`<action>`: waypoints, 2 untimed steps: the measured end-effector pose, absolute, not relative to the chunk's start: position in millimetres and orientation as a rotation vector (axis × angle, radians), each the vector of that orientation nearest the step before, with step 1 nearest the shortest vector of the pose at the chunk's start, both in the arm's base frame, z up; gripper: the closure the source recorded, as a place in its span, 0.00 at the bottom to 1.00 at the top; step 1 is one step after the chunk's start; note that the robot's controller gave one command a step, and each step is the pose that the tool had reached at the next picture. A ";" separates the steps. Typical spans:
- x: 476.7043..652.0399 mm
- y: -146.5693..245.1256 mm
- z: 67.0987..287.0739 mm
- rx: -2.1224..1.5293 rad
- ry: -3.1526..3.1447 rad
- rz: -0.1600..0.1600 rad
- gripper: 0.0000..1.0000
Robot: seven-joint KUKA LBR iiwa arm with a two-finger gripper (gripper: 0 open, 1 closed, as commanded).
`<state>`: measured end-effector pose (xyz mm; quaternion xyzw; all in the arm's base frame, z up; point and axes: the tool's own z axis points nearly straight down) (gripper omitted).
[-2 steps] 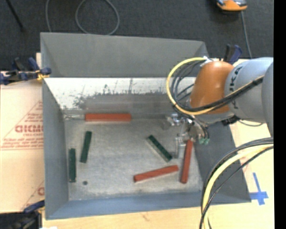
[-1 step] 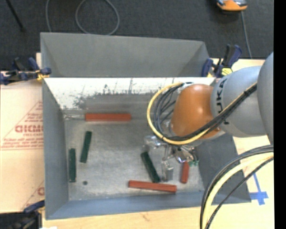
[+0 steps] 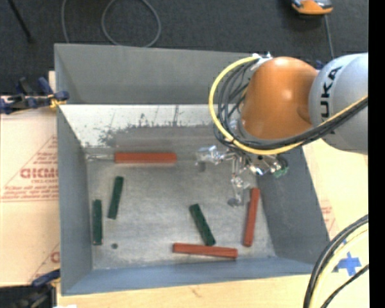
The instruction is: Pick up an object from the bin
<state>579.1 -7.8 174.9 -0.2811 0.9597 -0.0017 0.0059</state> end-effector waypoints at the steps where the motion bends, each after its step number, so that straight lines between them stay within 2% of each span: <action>1: 562.9 16.3 85.6 -1.480 2.774 0.004 0.00; 2: 579.0 -94.3 99.2 -1.536 2.737 -0.010 0.00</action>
Offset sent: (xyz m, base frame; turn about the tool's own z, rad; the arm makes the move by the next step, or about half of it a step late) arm -0.0153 0.0243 -0.0873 -0.4109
